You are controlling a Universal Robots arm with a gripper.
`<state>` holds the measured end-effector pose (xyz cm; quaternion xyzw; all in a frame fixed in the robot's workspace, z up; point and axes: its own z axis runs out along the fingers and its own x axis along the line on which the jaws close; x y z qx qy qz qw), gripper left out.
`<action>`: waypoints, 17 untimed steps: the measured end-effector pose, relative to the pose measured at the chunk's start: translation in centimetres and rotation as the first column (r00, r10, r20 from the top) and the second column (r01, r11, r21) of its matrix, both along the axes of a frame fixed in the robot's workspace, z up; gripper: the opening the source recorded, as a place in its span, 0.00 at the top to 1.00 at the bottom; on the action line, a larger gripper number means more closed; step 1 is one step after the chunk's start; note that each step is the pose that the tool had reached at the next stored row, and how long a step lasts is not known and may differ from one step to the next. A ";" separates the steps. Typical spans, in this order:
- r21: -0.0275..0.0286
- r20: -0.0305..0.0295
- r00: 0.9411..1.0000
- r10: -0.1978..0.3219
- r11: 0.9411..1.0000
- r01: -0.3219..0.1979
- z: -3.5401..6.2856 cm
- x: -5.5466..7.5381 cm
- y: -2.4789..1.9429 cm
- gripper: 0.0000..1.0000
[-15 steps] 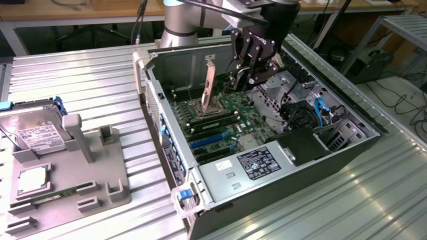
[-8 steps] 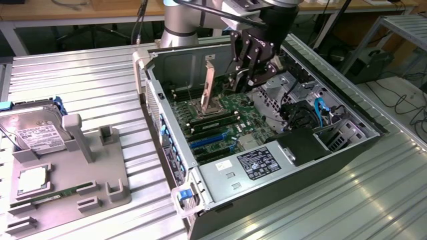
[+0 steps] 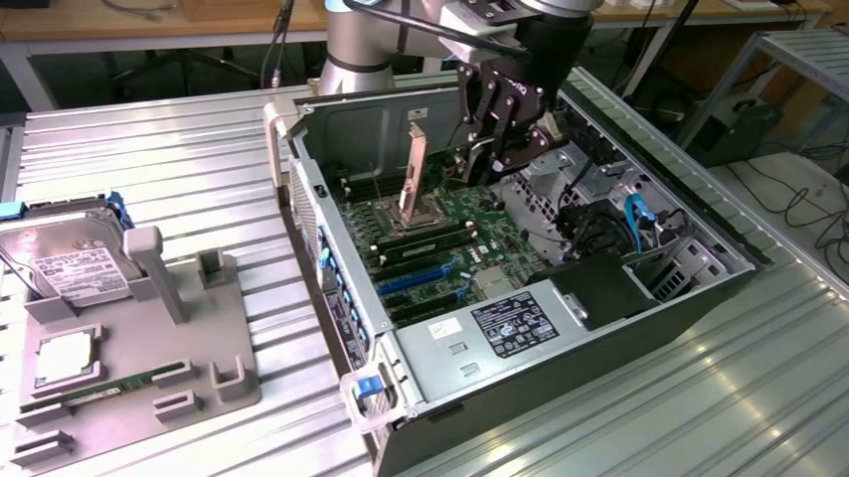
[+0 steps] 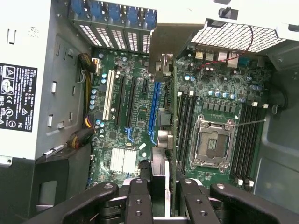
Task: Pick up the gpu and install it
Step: 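Insert the gpu into the slot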
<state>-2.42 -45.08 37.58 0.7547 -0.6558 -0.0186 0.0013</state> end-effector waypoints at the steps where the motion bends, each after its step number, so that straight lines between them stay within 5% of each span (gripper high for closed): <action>1: 0.000 0.000 1.000 0.000 1.000 0.000 -0.02 0.0 0.00 0.72; 8: 0.000 0.000 1.000 -0.009 1.000 0.009 -0.26 0.0 0.00 0.72; 17: 0.000 0.000 0.996 -0.093 0.996 0.093 -0.69 0.0 0.02 0.72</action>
